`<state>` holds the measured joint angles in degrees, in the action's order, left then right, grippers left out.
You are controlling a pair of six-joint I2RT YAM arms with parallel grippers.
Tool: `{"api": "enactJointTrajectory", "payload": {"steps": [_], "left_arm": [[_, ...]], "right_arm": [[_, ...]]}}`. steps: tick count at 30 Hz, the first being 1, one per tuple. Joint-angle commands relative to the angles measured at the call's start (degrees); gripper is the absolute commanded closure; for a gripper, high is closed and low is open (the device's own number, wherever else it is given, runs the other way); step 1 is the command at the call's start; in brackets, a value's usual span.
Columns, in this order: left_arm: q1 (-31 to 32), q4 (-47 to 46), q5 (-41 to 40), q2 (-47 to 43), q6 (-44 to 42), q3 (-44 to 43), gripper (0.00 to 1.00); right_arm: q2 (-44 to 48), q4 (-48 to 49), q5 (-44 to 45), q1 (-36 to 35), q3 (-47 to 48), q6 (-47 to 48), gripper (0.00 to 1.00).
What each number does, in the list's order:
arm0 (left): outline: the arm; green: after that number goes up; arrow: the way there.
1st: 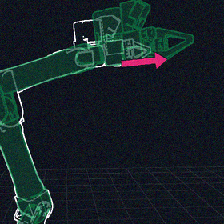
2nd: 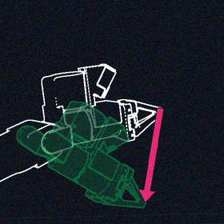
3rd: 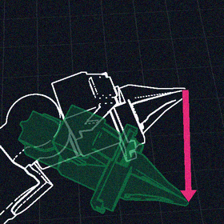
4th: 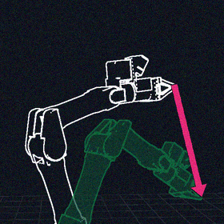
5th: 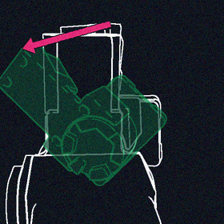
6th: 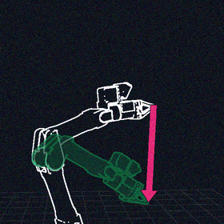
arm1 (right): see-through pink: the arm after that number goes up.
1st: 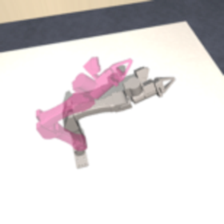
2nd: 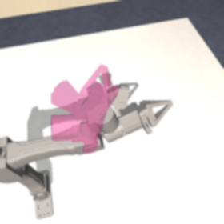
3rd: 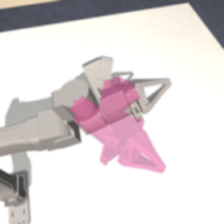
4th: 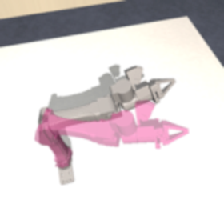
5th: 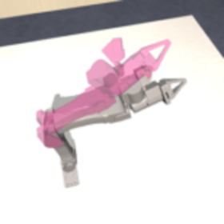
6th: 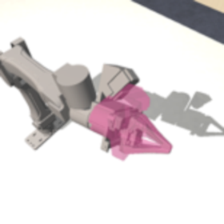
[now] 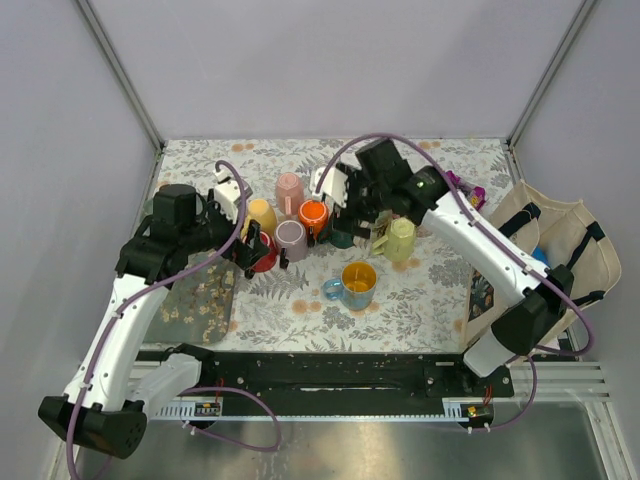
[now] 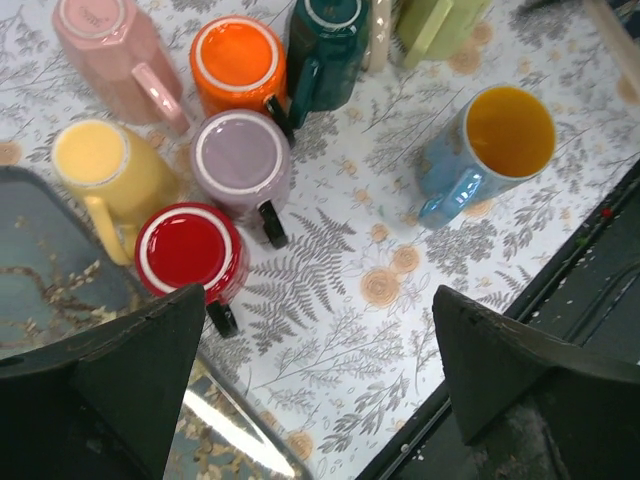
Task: Turn the mug right side up
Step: Place the cup at the center of the board, then move the cup to the tray.
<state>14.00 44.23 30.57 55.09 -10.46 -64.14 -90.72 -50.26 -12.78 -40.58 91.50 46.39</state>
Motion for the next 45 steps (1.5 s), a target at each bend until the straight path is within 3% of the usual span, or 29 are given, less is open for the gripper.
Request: {"api": "enactJointTrajectory", "payload": {"steps": [1, 5, 9, 12, 15, 19, 21, 26, 29, 33, 38, 45], "left_arm": [[0.4, 3.3, -7.1, -0.6, -6.0, -2.2, 0.01], [0.4, 4.8, -16.8, -1.8, -10.4, 1.5, 0.01], [0.5, 11.0, -23.2, -0.6, -20.1, -1.2, 0.01], [0.8, 12.4, -34.1, 3.2, -24.2, -4.4, 0.01], [1.3, 11.8, -43.9, 9.9, -23.8, -8.4, 0.01], [5.1, 10.0, -46.4, 15.3, -21.5, -13.6, 0.01], [8.2, 8.3, -46.7, 16.0, -21.1, -14.1, 0.01], [13.7, 3.8, -37.4, 13.3, -19.0, -11.5, 0.01], [14.9, -0.7, -23.0, 9.3, -23.7, -5.3, 0.01], [16.1, -7.6, -10.6, 6.9, -26.9, 2.0, 0.02], [19.5, -14.4, -4.1, 8.9, -22.6, 7.7, 0.08], [22.9, -18.2, 0.5, 10.4, -25.5, 12.9, 0.11]], "right_arm": [[-2.4, 0.3, 0.0, 1.5, 11.4, 10.3, 0.07], [-4.9, -4.3, 1.9, 1.6, 21.1, 18.9, 0.06], [-5.1, -15.0, 3.5, 1.5, 27.0, 23.6, 0.06], [-1.4, -22.7, 9.1, 1.2, 22.3, 32.5, 0.04], [4.4, -19.7, 15.0, 1.0, 12.2, 35.5, 0.03], [10.8, -17.6, 17.7, 1.0, 3.4, 46.8, 0.02], [10.9, -15.5, 17.2, 0.7, 3.5, 47.3, 0.01], [6.7, -17.0, 14.8, 2.1, 10.6, 31.3, 0.01], [7.9, -9.4, 7.8, 6.0, 8.1, 18.1, 0.01], [8.4, 0.2, 3.1, 9.5, 6.1, 2.3, 0.01], [6.5, 4.1, -4.4, 12.9, 11.0, -16.5, 0.01], [11.2, 18.2, -4.7, 16.5, 5.8, -39.1, 0.01]]}}
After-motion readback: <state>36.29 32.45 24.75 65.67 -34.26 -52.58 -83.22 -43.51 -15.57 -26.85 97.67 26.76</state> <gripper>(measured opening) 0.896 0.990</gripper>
